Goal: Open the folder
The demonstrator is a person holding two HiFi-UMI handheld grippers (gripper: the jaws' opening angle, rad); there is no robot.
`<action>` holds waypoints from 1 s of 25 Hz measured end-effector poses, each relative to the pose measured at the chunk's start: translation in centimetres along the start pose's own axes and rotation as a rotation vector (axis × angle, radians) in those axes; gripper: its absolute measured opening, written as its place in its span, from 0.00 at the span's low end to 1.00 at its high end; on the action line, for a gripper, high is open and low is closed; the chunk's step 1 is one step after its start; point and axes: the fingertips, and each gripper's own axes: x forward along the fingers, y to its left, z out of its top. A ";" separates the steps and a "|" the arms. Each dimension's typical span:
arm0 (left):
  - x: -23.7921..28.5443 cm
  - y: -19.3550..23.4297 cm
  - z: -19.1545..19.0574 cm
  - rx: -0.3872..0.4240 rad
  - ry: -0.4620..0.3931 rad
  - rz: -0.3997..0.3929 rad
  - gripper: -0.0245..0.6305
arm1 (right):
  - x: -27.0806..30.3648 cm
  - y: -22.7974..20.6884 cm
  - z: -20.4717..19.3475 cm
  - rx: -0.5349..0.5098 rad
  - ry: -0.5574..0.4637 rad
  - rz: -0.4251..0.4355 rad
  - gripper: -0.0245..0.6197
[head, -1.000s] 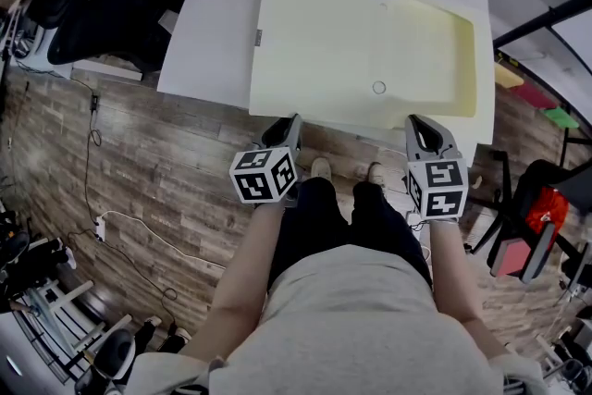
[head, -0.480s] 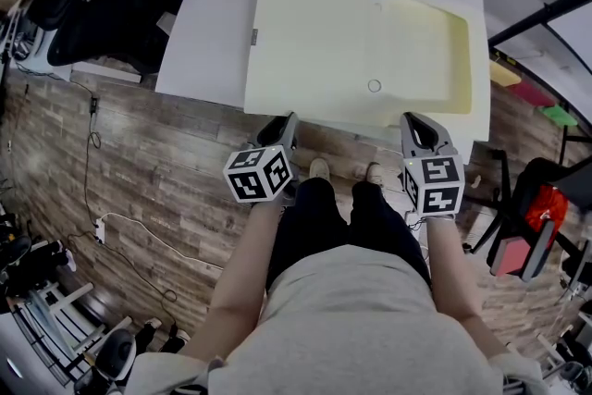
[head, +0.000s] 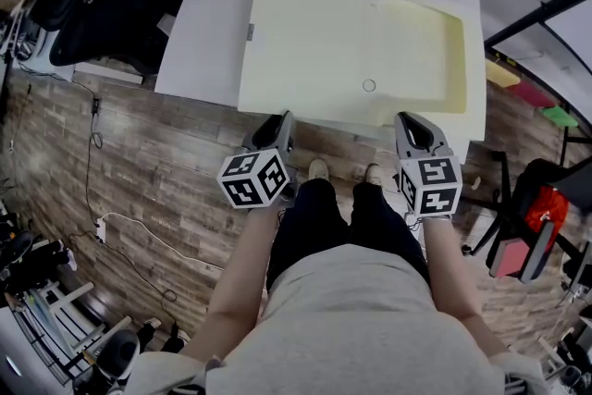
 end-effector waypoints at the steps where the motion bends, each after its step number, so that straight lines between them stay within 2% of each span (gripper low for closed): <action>1: -0.2 -0.2 0.2 -0.004 -0.010 0.000 0.17 | -0.1 0.0 0.0 0.013 -0.006 0.011 0.07; 14: -1.8 -4.7 1.5 0.012 -0.062 -0.029 0.17 | -2.2 -2.3 1.6 0.085 -0.079 0.083 0.07; 19: -2.1 -8.3 1.5 0.039 -0.072 -0.078 0.17 | -3.4 -3.6 2.1 0.094 -0.103 0.096 0.07; 25: -1.7 -13.4 2.4 0.073 -0.099 -0.170 0.17 | -4.8 -5.3 2.6 0.179 -0.138 0.143 0.07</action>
